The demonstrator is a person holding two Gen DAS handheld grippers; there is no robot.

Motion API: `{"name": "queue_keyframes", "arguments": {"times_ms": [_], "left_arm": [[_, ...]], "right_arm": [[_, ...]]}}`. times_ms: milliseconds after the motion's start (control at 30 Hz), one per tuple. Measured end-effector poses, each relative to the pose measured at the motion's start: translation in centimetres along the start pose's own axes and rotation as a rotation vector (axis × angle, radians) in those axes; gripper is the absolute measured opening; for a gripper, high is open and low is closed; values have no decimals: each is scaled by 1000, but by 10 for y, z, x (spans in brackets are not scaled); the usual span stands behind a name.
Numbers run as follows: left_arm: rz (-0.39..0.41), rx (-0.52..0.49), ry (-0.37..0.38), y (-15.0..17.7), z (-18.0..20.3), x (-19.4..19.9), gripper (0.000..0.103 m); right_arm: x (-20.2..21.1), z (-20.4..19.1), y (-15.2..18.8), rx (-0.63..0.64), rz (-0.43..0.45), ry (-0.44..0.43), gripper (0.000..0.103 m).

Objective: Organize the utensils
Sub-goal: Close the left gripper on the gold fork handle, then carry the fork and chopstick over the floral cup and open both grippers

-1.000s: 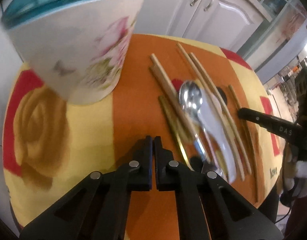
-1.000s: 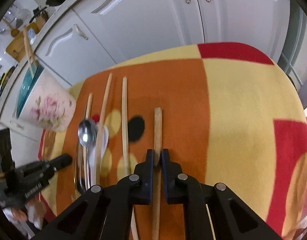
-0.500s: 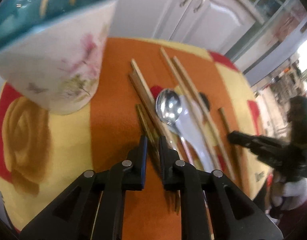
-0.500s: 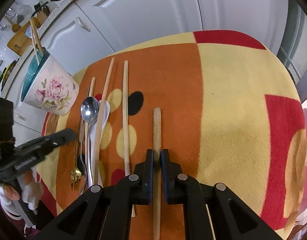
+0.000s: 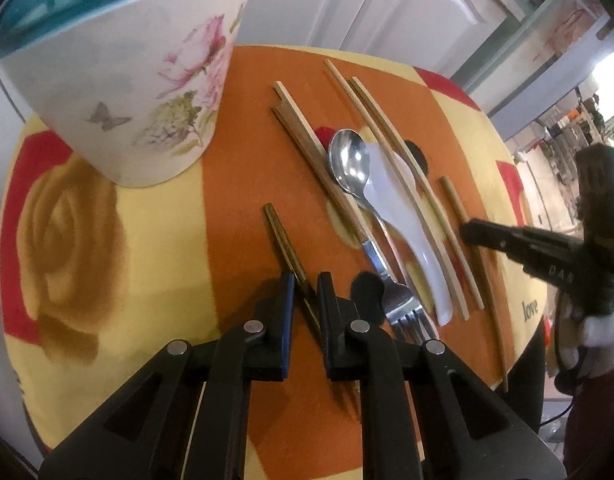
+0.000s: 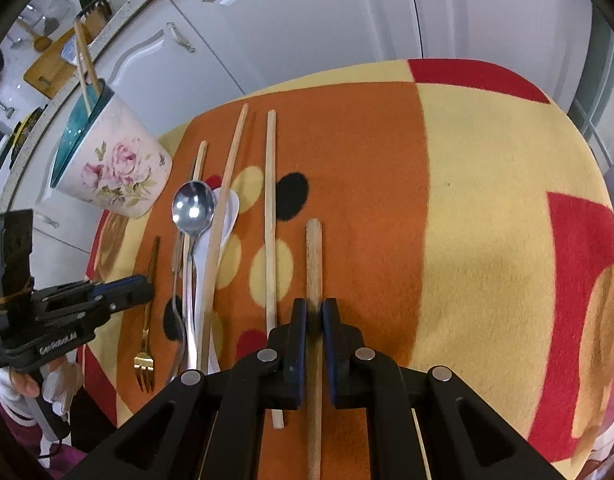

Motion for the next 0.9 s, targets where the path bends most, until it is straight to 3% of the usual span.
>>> {"name": "queue_keyframes", "arguments": {"times_ms": [67, 133, 233, 300, 367, 400, 467, 633, 900], "left_arm": [[6, 7, -8, -7, 1, 1, 11], [26, 15, -21, -14, -2, 4, 12], [27, 23, -54, -22, -6, 0, 29], [2, 21, -69, -22, -5, -9, 31], [33, 15, -89, -26, -4, -10, 30], [33, 5, -100, -26, -2, -12, 30], [48, -25, -102, -28, 4, -14, 9], [54, -1, -24, -26, 3, -5, 7], [178, 2, 38, -19, -2, 64, 5]], "right_arm": [[-1, 0, -7, 2, 4, 7, 21], [-3, -2, -14, 22, -1, 25, 21], [-10, -4, -22, 58, -5, 48, 21], [-13, -6, -25, 81, -2, 55, 13], [-15, -6, -27, 88, 0, 52, 8], [-15, -6, -27, 86, 1, 47, 8], [-10, -8, -28, 83, 10, 33, 8], [28, -18, -29, 86, 88, -17, 8], [88, -50, -32, 128, 205, -76, 8]]}}
Point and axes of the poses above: each gripper's, at about its wrist camera, not at the fingertips, and x roughly against the way its jaws point, z to its right, y to its underside, the point moved 8 cm from there along -x, roughly the way its jaws point, and after that the axes turned 10 degrees about -y, right-handed, at the moved point
